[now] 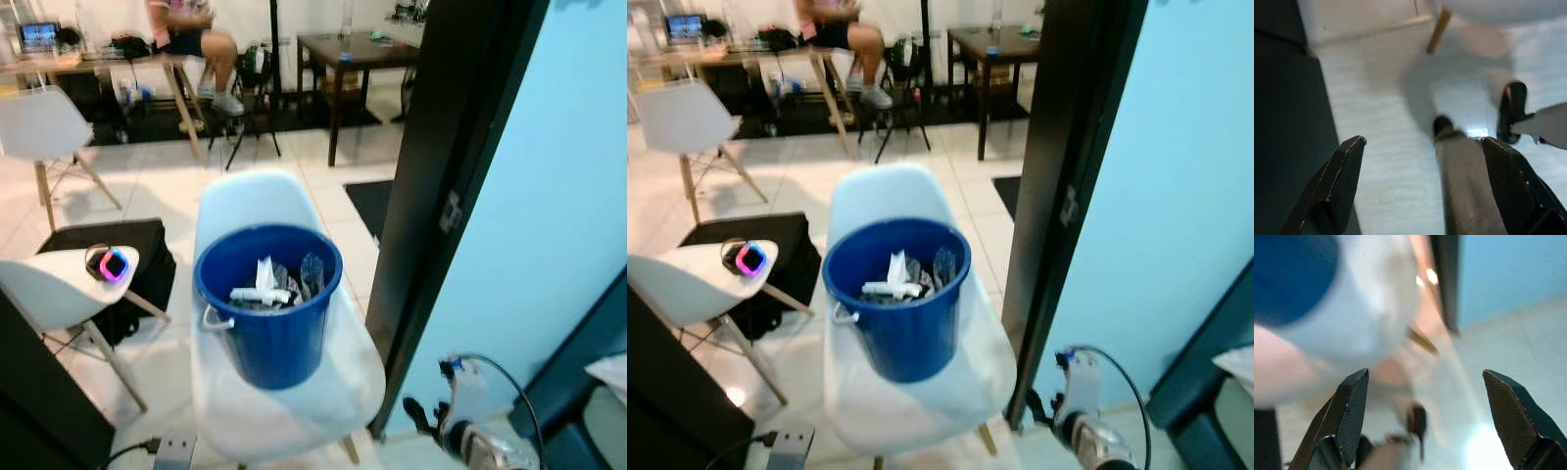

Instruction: Clean up the room

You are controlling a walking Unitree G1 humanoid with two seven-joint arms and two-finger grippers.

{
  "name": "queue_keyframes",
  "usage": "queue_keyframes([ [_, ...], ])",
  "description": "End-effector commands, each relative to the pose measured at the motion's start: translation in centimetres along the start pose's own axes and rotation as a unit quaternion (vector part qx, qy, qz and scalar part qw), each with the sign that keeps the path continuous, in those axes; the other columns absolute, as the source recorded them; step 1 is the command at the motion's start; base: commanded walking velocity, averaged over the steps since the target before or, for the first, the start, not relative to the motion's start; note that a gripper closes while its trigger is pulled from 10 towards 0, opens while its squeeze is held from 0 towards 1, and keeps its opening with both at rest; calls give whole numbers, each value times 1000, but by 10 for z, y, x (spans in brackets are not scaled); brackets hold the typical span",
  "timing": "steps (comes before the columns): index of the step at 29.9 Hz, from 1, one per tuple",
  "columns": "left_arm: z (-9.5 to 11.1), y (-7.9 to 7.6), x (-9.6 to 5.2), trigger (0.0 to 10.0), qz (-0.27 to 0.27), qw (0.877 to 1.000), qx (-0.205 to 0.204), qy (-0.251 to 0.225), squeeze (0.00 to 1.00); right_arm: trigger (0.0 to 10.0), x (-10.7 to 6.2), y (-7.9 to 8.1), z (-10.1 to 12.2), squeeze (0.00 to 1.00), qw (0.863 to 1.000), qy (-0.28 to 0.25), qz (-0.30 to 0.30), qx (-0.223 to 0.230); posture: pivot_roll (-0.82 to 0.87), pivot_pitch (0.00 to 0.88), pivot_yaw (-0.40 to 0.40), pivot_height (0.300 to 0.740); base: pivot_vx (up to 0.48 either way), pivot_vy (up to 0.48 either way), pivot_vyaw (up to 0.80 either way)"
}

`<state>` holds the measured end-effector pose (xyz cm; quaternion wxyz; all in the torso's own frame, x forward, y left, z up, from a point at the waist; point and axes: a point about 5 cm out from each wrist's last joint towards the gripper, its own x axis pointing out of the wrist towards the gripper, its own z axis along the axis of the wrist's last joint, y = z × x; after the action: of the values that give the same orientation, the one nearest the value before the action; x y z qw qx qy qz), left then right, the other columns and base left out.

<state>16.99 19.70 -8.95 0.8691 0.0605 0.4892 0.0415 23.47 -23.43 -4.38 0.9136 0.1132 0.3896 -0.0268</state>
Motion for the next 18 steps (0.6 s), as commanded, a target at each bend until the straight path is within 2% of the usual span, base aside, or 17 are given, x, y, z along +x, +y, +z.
queue_keyframes([
  [1, -8, 3, -1, 10000, 5, 1000, 0, 13, 0, 10000, -1, 1, -15, 0, 999, 29, -11, 9, -24, 0, -46, 740, -300, 0, 0],
  [2, -10, 2, -1, 10000, 5, 1000, -1, 15, 0, 10000, -3, -1, -24, 0, 999, 48, -23, 3, -22, 0, -47, 740, -304, 0, 0],
  [3, -10, 2, -1, 10000, 5, 1000, -1, 15, 0, 10000, -3, -1, -24, 0, 999, 48, -23, 3, -22, 0, -47, 740, -304, 0, 0],
  [4, -11, 2, -2, 10000, 5, 1000, -1, 17, 0, 10000, -4, -3, -33, 0, 997, 66, -32, -6, -19, 0, -50, 740, -304, 0, -688],
  [6, -11, 2, -2, 10000, 5, 1000, -1, 17, 0, 10000, -4, -3, -33, 0, 997, 66, -32, -6, -19, 0, -50, 740, -304, 0, -688],
  [8, -15, 2, -2, 10000, 4, 1000, -1, 21, 0, 10000, -9, -9, -51, 0, 993, 103, -50, -30, -17, 0, -52, 740, -298, 0, -769],
  [12, -19, 2, -3, 10000, 3, 1000, -3, 25, 0, 10000, -16, -16, -67, 0, 987, 134, -70, -54, -19, 0, -51, 740, -320, 0, -769],
  [18, -19, 2, -3, 10000, 2, 1000, -3, 26, 0, 10000, -20, -21, -74, 0, 982, 152, -85, -67, -19, 0, -50, 740, -249, 0, -769],
])
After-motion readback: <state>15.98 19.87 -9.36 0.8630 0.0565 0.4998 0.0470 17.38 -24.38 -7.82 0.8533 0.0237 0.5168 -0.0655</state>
